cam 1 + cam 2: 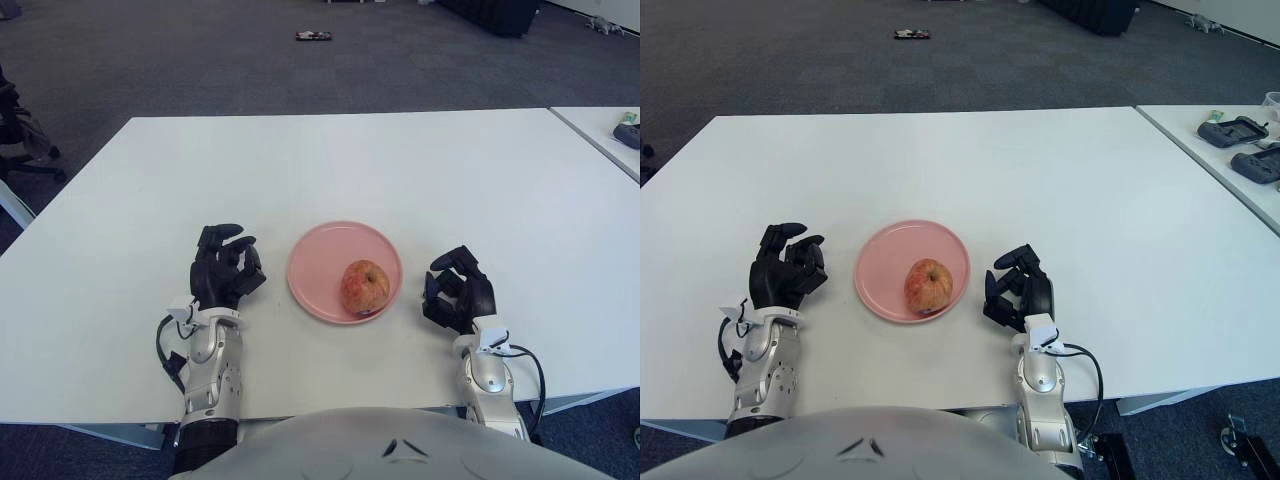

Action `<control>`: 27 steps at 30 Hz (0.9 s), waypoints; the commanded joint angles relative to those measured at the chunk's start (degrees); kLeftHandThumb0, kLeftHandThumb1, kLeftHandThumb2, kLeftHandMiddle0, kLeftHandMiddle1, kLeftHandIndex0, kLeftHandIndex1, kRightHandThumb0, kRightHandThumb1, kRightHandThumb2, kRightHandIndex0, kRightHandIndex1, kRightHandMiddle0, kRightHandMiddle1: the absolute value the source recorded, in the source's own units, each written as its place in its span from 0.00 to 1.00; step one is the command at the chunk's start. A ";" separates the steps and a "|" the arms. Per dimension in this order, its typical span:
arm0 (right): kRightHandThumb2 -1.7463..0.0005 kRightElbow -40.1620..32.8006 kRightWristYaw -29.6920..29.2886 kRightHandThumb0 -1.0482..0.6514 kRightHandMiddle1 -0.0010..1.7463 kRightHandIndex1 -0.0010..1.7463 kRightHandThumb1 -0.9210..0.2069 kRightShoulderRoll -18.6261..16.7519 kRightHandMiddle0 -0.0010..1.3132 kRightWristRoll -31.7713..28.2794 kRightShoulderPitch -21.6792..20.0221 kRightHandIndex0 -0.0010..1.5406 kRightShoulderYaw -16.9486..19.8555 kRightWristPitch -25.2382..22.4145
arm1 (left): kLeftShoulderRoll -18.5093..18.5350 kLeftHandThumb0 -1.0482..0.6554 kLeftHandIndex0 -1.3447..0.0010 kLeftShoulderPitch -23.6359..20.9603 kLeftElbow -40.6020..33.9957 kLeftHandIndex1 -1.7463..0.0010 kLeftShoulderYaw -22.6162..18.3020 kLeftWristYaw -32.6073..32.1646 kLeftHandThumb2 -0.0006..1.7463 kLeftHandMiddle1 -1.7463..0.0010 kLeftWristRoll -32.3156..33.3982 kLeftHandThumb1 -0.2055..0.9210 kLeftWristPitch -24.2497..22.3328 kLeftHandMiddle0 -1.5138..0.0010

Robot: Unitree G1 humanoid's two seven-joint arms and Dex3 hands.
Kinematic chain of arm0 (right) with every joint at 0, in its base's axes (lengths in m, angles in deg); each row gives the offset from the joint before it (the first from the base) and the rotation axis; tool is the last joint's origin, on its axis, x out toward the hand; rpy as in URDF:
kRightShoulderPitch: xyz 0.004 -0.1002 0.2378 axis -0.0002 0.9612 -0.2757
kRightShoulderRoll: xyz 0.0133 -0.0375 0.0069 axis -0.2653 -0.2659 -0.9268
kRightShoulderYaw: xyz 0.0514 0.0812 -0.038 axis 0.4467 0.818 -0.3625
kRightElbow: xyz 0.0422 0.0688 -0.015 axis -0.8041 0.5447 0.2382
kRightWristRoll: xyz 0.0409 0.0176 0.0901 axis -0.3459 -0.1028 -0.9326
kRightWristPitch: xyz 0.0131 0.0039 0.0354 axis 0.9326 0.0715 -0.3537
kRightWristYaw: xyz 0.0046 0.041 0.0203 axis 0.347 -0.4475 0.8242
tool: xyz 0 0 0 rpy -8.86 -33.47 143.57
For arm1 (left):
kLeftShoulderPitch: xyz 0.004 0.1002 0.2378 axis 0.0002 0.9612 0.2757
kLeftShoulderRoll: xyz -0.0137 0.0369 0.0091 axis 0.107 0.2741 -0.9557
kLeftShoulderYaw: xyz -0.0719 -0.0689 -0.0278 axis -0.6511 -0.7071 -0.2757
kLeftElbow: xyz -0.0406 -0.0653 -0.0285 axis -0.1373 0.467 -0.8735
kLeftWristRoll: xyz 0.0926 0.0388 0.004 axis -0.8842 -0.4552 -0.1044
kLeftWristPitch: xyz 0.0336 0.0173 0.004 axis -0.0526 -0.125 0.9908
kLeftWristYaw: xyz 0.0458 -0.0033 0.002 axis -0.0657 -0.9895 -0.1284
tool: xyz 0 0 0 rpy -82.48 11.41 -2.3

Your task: Put the apple into the plate.

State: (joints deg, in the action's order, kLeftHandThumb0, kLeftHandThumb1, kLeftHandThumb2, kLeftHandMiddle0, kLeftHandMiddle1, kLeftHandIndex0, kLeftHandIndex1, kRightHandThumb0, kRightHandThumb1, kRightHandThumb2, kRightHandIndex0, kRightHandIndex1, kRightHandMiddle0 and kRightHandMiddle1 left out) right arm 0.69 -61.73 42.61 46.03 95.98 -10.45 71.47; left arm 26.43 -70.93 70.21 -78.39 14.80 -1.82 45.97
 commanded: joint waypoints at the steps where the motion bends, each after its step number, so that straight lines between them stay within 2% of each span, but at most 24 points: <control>1: 0.35 -1.02 -0.12 0.36 1.00 0.92 0.40 -0.03 0.37 0.25 -0.24 0.53 -0.12 -0.47 | -2.82 0.61 0.71 1.23 0.06 0.00 0.47 -0.83 0.74 0.00 -0.27 0.50 -1.17 0.64; 8: 0.35 -0.93 0.20 0.36 1.00 0.92 0.40 0.05 0.38 -0.14 -0.25 0.52 -0.13 -0.52 | -1.53 0.61 0.69 2.21 0.65 0.00 1.30 -1.48 0.74 0.00 -3.24 0.50 -1.50 0.65; 18: 0.36 -0.79 0.40 0.37 1.00 0.90 0.39 -0.05 0.37 -0.35 -0.13 0.52 -0.20 -0.41 | -0.89 0.61 0.67 2.73 2.65 0.00 2.01 -0.27 0.74 0.01 -6.51 0.48 0.71 0.65; 27: 0.36 -0.71 0.26 0.37 1.00 0.91 0.39 0.02 0.37 0.07 -0.14 0.53 -0.28 -0.55 | -0.97 0.61 0.71 3.51 3.66 0.00 2.10 0.26 0.67 0.07 -6.78 0.56 0.49 0.65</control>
State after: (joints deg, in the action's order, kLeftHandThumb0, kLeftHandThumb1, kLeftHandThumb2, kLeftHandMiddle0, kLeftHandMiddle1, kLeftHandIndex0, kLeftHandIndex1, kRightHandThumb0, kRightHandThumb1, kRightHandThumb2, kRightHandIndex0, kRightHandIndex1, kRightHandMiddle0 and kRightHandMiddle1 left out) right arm 0.68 -61.41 42.62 45.82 96.05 -10.50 71.30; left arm 26.46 -69.01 71.90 -76.48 15.26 -8.28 48.77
